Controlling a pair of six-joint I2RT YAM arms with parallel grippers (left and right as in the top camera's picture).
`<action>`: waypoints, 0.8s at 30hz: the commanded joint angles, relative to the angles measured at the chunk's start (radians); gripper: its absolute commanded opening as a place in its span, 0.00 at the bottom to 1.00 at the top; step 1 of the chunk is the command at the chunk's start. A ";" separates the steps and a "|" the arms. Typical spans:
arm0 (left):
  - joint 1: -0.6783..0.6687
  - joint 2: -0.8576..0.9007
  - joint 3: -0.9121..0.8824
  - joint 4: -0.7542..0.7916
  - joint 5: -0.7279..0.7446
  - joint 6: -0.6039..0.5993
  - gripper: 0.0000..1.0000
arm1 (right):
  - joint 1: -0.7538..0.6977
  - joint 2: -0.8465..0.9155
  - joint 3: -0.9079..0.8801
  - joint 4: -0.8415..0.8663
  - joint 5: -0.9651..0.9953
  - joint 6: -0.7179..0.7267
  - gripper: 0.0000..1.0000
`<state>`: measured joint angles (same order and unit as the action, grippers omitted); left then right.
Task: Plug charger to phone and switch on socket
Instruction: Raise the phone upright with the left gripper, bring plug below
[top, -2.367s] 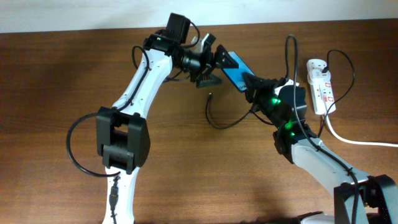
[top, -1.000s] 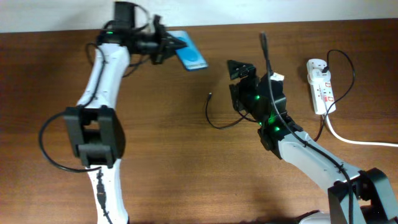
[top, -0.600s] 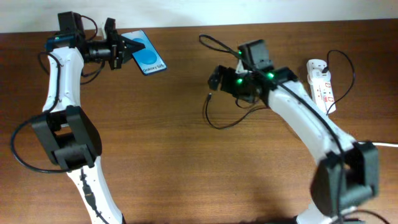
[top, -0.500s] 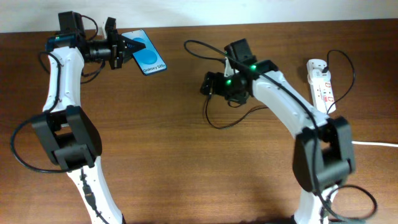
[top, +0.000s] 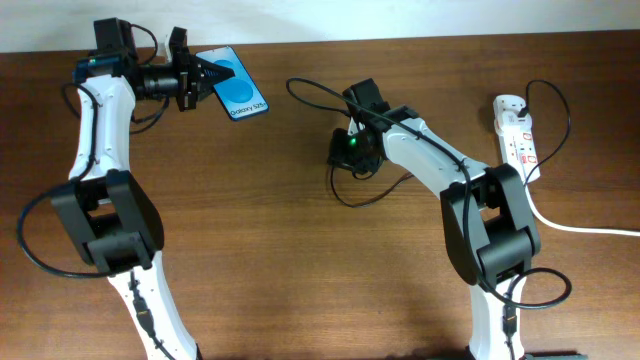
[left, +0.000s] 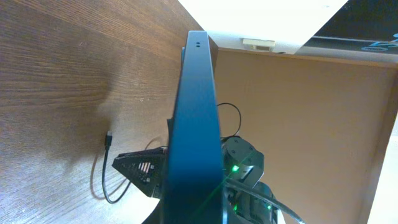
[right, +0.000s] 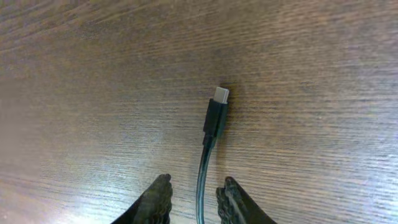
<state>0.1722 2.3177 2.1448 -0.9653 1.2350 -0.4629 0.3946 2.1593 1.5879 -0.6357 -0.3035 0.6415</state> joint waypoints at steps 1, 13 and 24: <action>0.000 -0.005 0.011 0.002 0.057 0.023 0.00 | 0.006 0.009 0.006 0.029 0.027 0.004 0.28; 0.000 -0.005 0.011 0.002 0.060 0.023 0.00 | 0.018 0.107 -0.001 0.050 0.024 0.052 0.25; -0.003 -0.005 0.011 0.003 0.121 0.071 0.00 | -0.071 -0.129 0.001 0.042 -0.290 -0.349 0.04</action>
<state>0.1722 2.3177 2.1448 -0.9653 1.2575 -0.4576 0.3584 2.2169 1.5902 -0.5900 -0.4297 0.4820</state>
